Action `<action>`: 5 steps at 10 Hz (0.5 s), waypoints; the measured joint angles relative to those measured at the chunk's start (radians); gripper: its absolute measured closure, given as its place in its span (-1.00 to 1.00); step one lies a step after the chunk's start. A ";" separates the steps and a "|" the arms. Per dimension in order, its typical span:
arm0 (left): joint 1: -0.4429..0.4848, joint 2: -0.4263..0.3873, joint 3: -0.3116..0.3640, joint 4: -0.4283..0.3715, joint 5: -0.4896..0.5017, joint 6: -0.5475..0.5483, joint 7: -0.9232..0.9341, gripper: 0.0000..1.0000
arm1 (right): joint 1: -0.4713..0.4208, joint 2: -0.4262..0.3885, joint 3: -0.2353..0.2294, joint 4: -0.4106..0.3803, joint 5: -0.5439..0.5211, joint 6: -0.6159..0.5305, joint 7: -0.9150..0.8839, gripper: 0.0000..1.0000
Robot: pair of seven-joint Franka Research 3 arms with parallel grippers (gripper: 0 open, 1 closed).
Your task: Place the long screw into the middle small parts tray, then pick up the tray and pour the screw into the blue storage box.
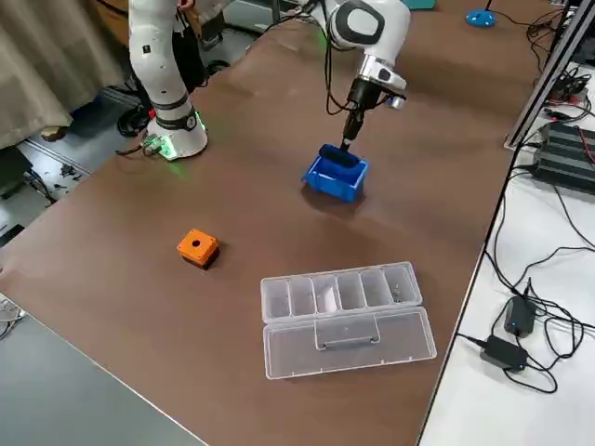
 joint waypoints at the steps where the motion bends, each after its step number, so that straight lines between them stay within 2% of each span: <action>1: 0.000 0.000 0.000 0.000 0.000 0.000 0.000 -1.00 | 0.007 0.011 0.000 0.000 -0.022 -0.001 0.022 0.96; 5: 0.000 0.000 0.000 0.000 0.000 0.000 0.000 -1.00 | 0.056 0.044 0.001 0.000 -0.118 -0.054 0.177 0.96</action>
